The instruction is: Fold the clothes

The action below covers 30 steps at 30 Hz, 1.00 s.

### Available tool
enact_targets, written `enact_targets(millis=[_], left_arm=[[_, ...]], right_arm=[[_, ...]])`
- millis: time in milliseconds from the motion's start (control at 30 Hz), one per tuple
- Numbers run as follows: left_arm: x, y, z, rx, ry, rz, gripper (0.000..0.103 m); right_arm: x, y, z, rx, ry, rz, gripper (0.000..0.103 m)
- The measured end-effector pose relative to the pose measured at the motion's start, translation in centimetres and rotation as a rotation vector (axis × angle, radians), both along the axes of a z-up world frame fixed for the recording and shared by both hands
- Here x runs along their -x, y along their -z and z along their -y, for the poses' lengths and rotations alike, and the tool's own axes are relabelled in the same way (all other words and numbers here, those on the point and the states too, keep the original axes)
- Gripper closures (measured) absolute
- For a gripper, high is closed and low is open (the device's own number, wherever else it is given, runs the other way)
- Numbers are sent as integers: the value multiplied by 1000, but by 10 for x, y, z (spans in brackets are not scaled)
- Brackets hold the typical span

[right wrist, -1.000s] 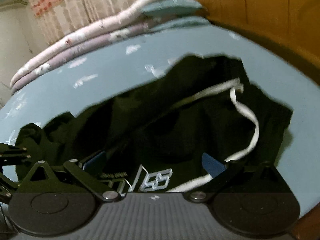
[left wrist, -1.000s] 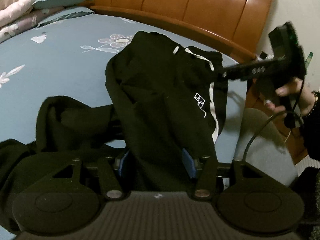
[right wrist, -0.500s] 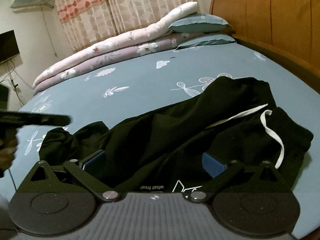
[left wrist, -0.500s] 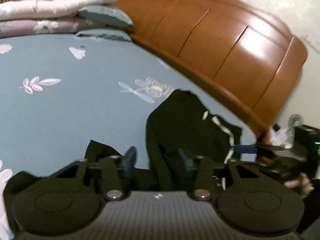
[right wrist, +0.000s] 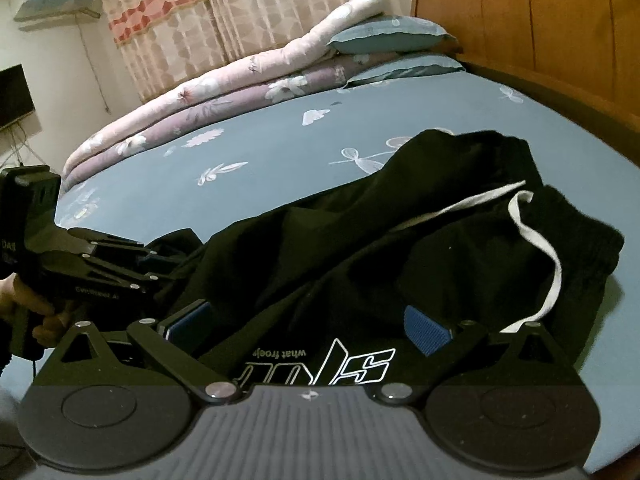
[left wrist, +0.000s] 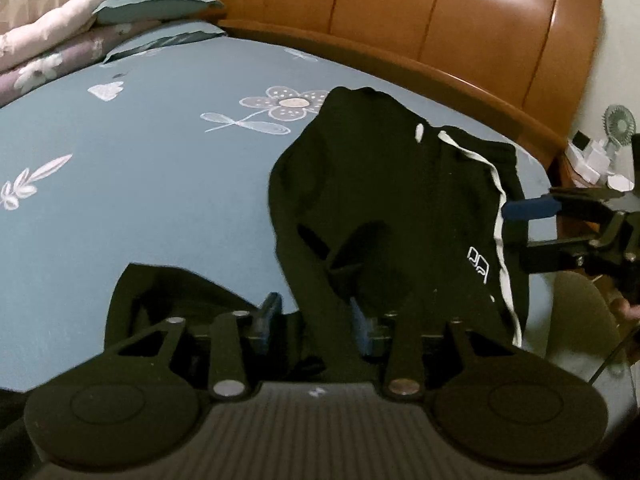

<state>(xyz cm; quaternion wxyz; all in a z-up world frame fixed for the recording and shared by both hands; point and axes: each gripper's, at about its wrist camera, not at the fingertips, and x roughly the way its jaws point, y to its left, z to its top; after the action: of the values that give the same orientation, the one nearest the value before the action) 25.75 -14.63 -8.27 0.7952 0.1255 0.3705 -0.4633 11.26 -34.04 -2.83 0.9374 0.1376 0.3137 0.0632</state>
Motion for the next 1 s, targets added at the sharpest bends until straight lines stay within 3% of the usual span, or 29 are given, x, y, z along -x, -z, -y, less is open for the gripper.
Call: enact_targets(millis=[67, 100, 300, 533, 1000], left_arm=[[0, -3, 3, -4, 10, 7, 94], [1, -5, 3, -5, 4, 19, 96], [-9, -31, -7, -8, -102, 108, 99], [-62, -59, -19, -70, -285, 196, 99], [-180, -33, 26, -287, -359, 260, 99]], right_arm=[[0, 1, 0, -1, -3, 0, 0], [0, 1, 0, 0, -3, 1, 0], [4, 0, 5, -6, 4, 14, 0], [5, 0, 6, -26, 7, 28, 0], [-1, 3, 14, -15, 22, 42, 0]])
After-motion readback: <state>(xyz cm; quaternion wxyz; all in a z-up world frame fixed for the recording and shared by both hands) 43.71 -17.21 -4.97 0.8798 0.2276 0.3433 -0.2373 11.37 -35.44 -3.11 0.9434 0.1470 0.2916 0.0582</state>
